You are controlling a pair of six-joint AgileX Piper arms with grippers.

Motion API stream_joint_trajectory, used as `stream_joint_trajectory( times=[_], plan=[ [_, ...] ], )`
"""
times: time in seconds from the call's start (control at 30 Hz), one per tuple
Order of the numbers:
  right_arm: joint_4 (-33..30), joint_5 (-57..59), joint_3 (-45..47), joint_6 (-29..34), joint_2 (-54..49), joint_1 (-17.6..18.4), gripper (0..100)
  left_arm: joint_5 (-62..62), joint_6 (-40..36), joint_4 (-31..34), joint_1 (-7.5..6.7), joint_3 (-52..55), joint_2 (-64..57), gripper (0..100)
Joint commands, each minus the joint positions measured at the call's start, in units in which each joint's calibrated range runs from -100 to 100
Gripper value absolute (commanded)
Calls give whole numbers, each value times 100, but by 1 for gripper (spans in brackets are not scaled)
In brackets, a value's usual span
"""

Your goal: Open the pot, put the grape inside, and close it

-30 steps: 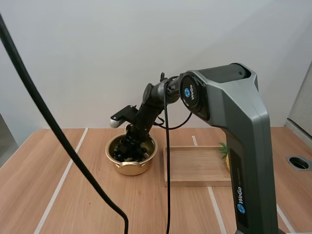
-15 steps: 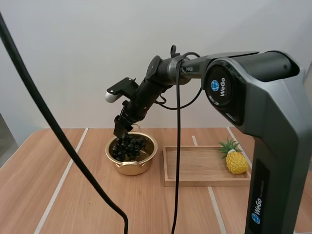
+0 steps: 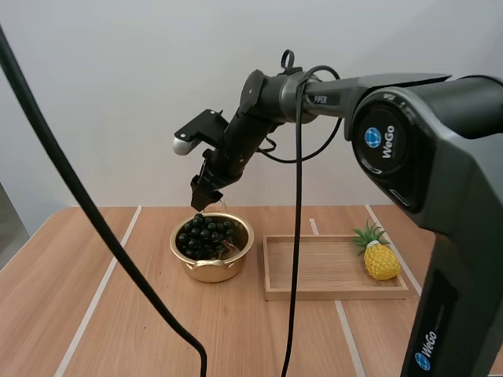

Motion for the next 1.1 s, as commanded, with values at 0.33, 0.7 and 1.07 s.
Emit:
stream_joint_trajectory(
  times=[0.33,0.7,1.07],
  plan=[
    [-31,397,11,505,-2032,-727,100,-188,-1,50,-24,-36,-19,0],
    [-30,397,11,1147,-3426,-1579,100,-188,-1,50,-24,-36,-19,0],
    [-290,-187,11,1969,-4537,-1885,100,-188,-1,50,-24,-36,-19,0]
  ],
)
